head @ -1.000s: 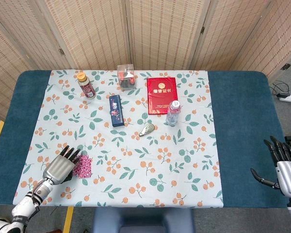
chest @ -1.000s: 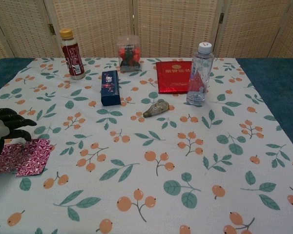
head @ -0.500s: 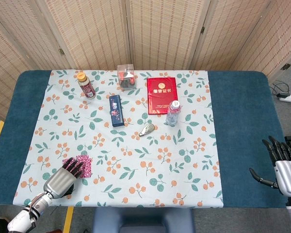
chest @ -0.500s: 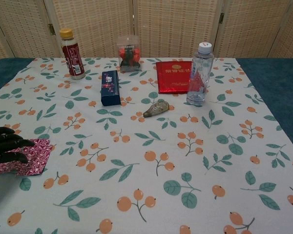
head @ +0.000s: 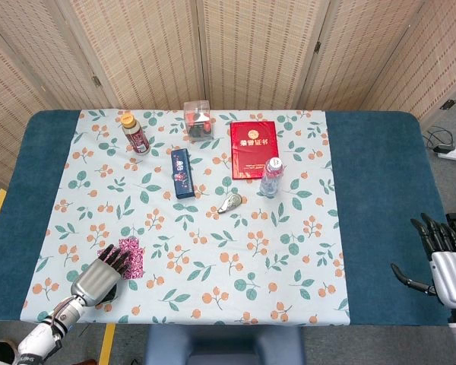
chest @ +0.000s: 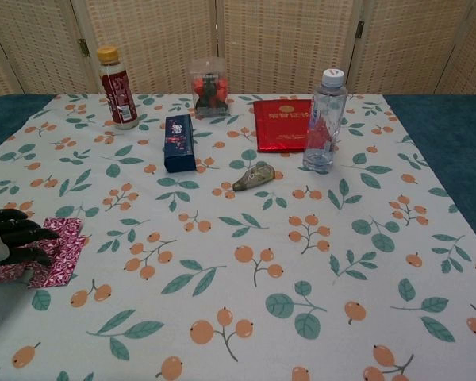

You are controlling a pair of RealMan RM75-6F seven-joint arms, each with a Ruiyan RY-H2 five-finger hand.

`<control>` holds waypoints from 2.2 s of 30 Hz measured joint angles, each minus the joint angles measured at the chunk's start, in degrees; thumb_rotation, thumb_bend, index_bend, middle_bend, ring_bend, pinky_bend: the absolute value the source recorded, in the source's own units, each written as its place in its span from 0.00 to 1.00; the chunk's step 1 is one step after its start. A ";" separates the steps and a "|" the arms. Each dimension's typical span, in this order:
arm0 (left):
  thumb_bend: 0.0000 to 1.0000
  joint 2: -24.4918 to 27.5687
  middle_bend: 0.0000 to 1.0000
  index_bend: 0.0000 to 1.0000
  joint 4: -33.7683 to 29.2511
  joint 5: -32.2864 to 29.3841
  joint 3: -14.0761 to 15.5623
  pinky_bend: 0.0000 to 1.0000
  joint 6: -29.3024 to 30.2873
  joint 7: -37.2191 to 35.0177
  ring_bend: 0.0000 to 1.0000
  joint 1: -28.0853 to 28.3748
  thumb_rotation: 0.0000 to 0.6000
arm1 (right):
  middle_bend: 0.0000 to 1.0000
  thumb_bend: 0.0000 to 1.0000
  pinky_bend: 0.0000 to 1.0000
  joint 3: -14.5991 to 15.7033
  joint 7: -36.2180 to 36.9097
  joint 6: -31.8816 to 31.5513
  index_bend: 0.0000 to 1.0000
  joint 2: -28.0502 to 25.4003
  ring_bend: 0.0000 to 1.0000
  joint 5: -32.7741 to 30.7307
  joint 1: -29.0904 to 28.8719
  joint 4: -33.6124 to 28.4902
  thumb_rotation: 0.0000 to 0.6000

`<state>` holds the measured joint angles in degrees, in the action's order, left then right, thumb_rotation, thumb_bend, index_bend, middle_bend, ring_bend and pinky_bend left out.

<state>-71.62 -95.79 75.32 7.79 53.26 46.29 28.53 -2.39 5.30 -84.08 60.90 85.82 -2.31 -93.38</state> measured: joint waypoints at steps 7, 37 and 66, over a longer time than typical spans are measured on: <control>0.94 -0.63 0.00 0.18 0.73 -2.75 -1.26 0.00 -0.35 0.38 0.00 0.87 0.37 | 0.00 0.33 0.00 -0.04 0.09 -0.12 0.00 -0.10 0.00 -0.16 0.14 -0.03 0.48; 0.94 0.55 0.00 0.17 -2.26 -4.90 -0.16 0.00 2.99 1.28 0.00 1.99 0.37 | 0.00 0.33 0.00 0.02 0.44 0.40 0.00 0.04 0.00 -0.44 0.15 0.36 0.48; 0.94 -1.46 0.00 0.16 0.35 -12.52 -1.63 0.00 0.77 3.94 0.00 4.70 0.37 | 0.00 0.33 0.00 0.03 0.93 0.94 0.00 0.13 0.00 -1.09 0.23 0.84 0.49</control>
<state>-73.09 -95.45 62.80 6.16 54.03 50.23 33.23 -2.36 6.22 -83.14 61.03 84.73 -2.08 -92.54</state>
